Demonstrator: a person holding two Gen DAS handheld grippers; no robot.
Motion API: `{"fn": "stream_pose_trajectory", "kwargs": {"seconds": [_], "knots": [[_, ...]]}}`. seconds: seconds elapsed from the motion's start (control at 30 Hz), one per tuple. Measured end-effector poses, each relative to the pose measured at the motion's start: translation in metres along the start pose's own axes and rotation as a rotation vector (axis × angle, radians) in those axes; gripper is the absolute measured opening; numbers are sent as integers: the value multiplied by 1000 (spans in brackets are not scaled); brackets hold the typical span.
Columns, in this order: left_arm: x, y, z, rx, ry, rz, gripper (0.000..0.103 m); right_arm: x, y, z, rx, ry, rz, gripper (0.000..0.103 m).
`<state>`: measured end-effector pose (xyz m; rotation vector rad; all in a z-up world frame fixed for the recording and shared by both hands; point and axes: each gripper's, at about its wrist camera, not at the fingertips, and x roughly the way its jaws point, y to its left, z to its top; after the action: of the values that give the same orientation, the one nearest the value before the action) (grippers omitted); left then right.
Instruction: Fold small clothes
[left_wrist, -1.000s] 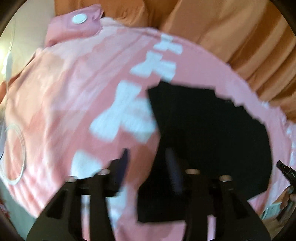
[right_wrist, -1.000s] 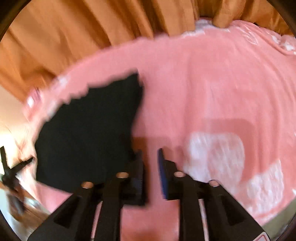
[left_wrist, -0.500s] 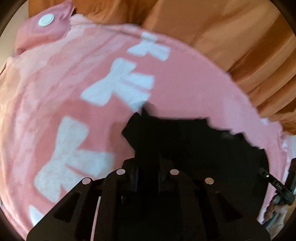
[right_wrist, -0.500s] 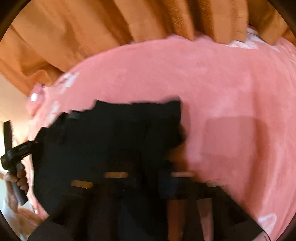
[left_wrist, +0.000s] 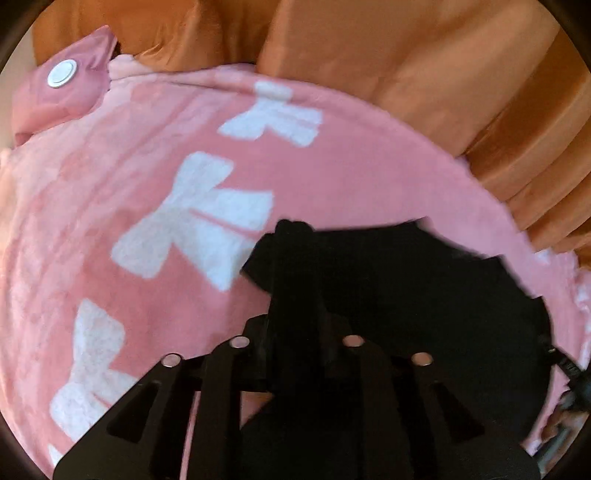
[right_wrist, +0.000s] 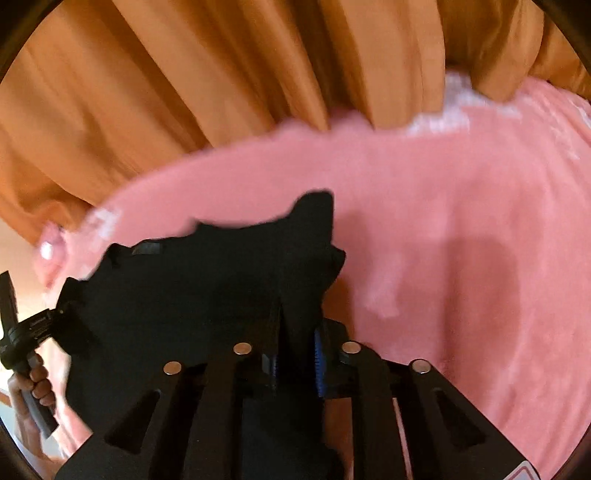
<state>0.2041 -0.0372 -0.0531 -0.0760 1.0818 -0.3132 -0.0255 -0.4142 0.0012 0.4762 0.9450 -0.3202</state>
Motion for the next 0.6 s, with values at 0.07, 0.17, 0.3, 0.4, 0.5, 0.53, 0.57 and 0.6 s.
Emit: {"fn": "stream_pose_trajectory", "kwargs": {"seconds": [0.07, 0.17, 0.3, 0.4, 0.5, 0.53, 0.57, 0.6], "knots": [[-19, 8, -1, -31, -10, -18, 30, -5, -2, 0, 8, -14, -3, 25], [-59, 25, -19, -60, -48, -78, 68, -42, -6, -3, 24, -60, 33, 56], [-65, 43, -60, -55, 42, -114, 72, -71, -12, -43, 0, -1, 90, 66], [-51, 50, -87, -92, 102, -165, 71, -54, -14, -79, 36, 132, 169, 66], [-55, 25, -95, 86, 71, -85, 51, -42, 11, -102, -102, 120, 99, 67], [-56, 21, -97, 115, 73, -71, 26, -41, 19, -103, -151, 118, 63, 60], [-57, 20, -98, 113, 96, -99, 11, -42, 24, -104, -179, 105, 38, 26], [-62, 23, -97, 94, 111, -123, 6, -45, 25, -101, -182, 98, 57, 6]]}}
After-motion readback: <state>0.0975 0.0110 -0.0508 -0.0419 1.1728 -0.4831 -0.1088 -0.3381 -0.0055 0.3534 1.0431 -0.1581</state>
